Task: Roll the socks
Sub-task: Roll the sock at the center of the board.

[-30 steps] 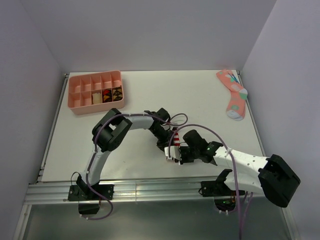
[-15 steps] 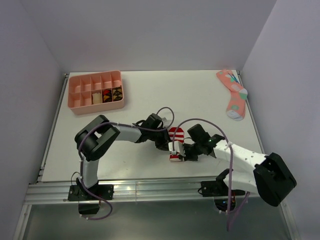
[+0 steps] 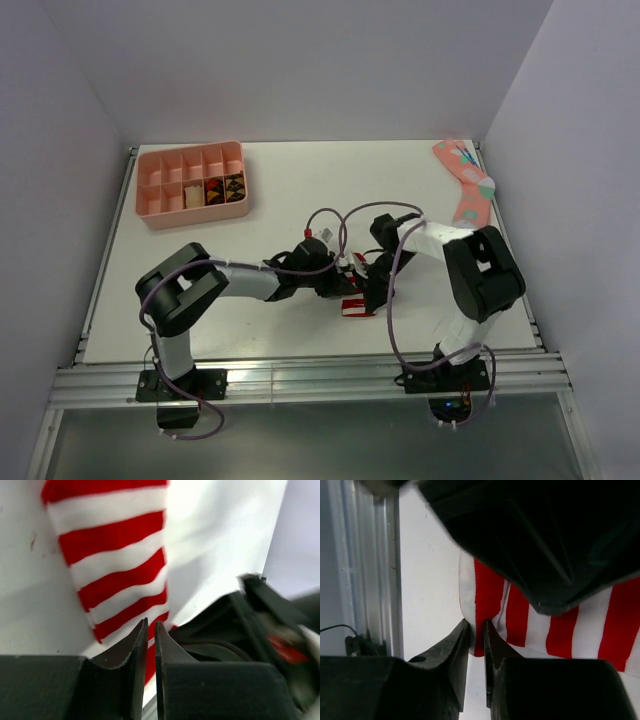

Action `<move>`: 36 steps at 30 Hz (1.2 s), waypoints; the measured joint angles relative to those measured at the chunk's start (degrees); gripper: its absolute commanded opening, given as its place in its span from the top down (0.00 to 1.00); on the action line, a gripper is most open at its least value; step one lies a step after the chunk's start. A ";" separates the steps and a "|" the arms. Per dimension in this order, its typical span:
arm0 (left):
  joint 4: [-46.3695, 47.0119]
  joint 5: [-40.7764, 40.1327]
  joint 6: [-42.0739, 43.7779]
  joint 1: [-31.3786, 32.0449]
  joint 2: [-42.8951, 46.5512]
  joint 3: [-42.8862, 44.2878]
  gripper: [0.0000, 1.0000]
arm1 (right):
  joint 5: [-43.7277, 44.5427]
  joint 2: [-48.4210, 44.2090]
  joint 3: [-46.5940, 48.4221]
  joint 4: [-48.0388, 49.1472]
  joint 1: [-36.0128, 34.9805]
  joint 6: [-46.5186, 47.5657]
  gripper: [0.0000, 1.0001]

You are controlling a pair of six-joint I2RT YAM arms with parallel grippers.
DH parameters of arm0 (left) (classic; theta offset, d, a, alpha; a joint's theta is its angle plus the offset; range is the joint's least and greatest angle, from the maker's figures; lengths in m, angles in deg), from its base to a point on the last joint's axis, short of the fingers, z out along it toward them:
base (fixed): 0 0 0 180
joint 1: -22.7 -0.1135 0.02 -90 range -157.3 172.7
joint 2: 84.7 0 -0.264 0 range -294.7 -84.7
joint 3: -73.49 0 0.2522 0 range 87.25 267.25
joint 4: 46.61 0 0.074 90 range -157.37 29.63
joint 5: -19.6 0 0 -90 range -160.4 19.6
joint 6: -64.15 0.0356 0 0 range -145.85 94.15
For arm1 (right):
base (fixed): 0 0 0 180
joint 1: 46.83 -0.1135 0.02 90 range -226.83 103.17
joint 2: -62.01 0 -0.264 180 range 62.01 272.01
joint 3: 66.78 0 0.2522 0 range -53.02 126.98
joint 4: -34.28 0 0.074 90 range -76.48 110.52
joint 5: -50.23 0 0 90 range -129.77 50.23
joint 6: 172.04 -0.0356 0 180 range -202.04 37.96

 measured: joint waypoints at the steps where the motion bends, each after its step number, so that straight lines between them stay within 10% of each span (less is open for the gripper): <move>1: 0.09 -1.29 0.70 0.37 0.68 -0.02 0.84 | -0.31 1.55 1.29 -1.55 0.13 0.50 0.81; 18: 12.11 -13.05 23.56 5.95 11.37 -15.06 0.64 | -3.32 18.45 14.08 -18.23 1.99 3.78 0.81; 36: 9.03 -15.82 50.10 12.90 10.73 -8.04 0.59 | -2.34 22.93 17.92 -21.16 1.99 -4.28 0.81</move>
